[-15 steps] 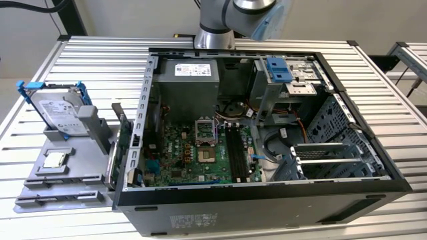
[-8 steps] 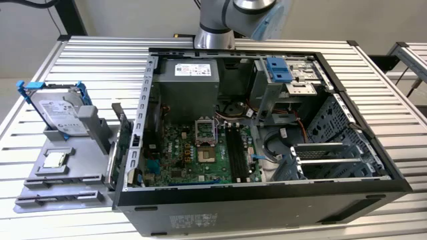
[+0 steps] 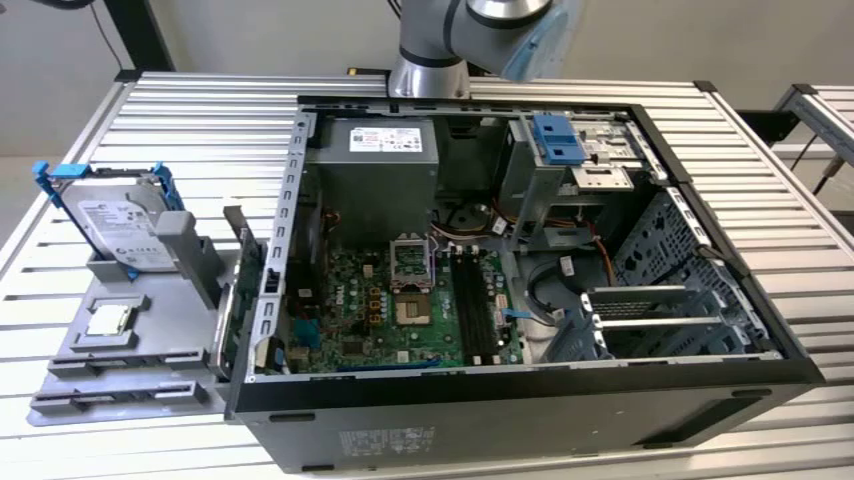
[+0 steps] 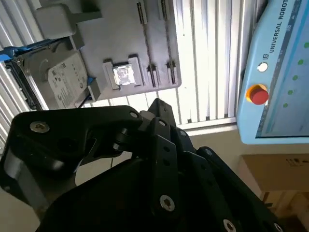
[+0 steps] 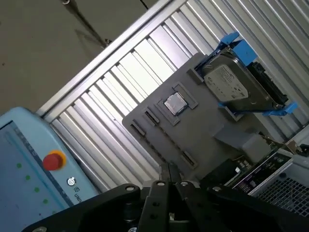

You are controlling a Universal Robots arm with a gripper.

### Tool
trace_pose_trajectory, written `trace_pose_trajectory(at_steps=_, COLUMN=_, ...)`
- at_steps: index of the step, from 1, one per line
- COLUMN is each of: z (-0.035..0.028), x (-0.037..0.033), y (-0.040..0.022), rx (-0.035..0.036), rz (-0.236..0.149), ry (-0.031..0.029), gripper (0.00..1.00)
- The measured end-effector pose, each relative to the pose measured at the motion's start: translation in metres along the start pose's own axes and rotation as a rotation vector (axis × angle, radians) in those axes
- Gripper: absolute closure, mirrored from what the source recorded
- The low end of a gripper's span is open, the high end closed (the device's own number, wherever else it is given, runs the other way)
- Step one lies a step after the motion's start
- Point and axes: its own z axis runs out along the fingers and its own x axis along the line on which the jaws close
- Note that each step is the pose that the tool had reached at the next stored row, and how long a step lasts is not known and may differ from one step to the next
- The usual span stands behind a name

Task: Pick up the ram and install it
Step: 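Pick up the ram and move it above insertion slot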

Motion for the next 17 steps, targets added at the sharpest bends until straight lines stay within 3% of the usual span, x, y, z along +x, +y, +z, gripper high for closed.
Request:
trace_pose_trajectory(at_steps=5, z=0.0000, x=0.0000, y=0.0000, rx=0.0207, rz=-0.085, ry=-0.0151, gripper=1.00)
trace_pose_trajectory(at_steps=6, z=0.0001, x=-0.0001, y=-0.0001, rx=0.0219, rz=-0.102, ry=-0.0158, gripper=1.00)
trace_pose_trajectory(at_steps=17, z=0.0010, x=0.0000, y=0.0000, rx=0.0186, rz=-0.302, ry=-0.0115, gripper=1.00)
